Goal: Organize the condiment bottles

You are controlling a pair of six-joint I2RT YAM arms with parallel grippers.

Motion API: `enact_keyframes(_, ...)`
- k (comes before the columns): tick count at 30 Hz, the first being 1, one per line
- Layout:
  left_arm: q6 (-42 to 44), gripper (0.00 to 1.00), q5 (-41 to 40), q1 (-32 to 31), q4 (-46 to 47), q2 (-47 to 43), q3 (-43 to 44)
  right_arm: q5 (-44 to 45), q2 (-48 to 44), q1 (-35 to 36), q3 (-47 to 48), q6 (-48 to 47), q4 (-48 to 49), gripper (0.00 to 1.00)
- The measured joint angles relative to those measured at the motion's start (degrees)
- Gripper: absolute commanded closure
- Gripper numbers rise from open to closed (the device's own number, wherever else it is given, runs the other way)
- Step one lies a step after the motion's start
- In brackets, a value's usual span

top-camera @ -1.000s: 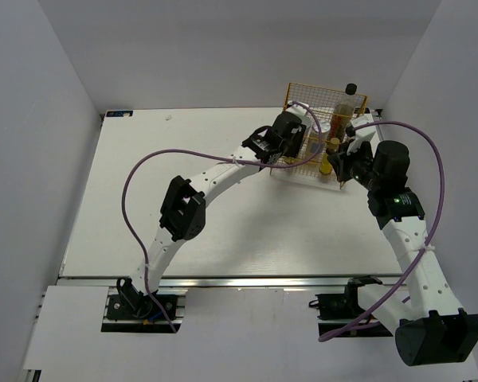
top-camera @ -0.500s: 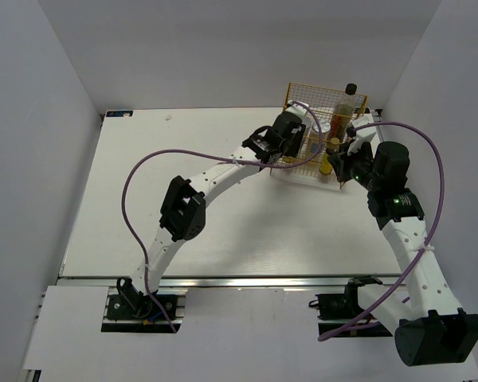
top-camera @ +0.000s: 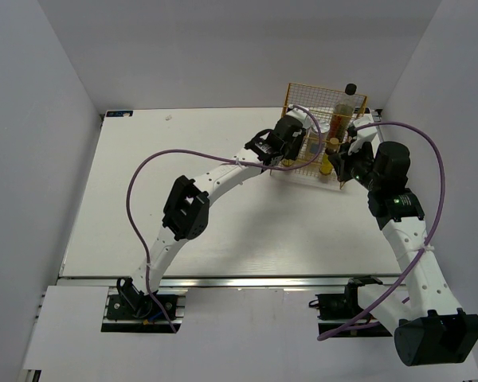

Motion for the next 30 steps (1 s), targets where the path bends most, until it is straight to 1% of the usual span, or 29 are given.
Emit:
enact_keyframes(3, 0.0, 0.45, -0.3, 0.0, 0.5, 0.1, 0.0, 0.0, 0.0, -0.1, -0.2, 0.0, 0.1, 1.0)
enact_keyframes(4, 0.0, 0.42, -0.5, -0.1, 0.6, 0.1, -0.1, 0.0, -0.1, -0.1, -0.3, 0.0, 0.1, 1.0)
enact_keyframes(5, 0.0, 0.36, -0.6, -0.1, 0.6, 0.1, -0.1, 0.0, -0.2, -0.2, -0.5, 0.0, 0.1, 1.0)
enact_keyframes(8, 0.0, 0.32, -1.0, -0.2, 0.6, 0.1, -0.3, 0.0, -0.3, -0.3, -0.8, 0.0, 0.0, 1.0)
enact_keyframes(9, 0.0, 0.28, -1.1, -0.2, 0.7, 0.1, -0.4, 0.0, -0.3, -0.3, -0.8, 0.0, 0.1, 1.0)
enact_keyframes(12, 0.0, 0.25, -1.6, -0.4, 0.7, 0.1, -0.4, 0.0, -0.3, -0.3, -0.9, 0.0, 0.1, 1.0)
enact_keyframes(18, 0.0, 0.23, -1.8, -0.7, 0.7, 0.1, -0.4, 0.0, -0.4, -0.3, -0.9, 0.1, 0.1, 1.0)
enact_keyframes(22, 0.0, 0.18, -1.7, -1.0, 0.7, 0.1, -0.4, -0.1, -0.4, -0.3, -0.9, 0.0, 0.0, 1.0)
enact_keyframes(26, 0.1, 0.16, -1.5, -1.4, 0.7, 0.0, -0.4, -0.2, -0.4, -0.3, -0.9, 0.0, 0.0, 1.0)
enact_keyframes(28, 0.0, 0.14, -1.2, -1.8, 0.3, -0.4, -0.4, -0.2, -0.4, -0.3, -0.9, 0.0, 0.0, 0.97)
enact_keyframes(30, 0.0, 0.08, -0.9, -2.1, 0.0, -1.6, -1.0, -0.3, -0.4, -0.3, -0.9, 0.0, 0.0, 0.95)
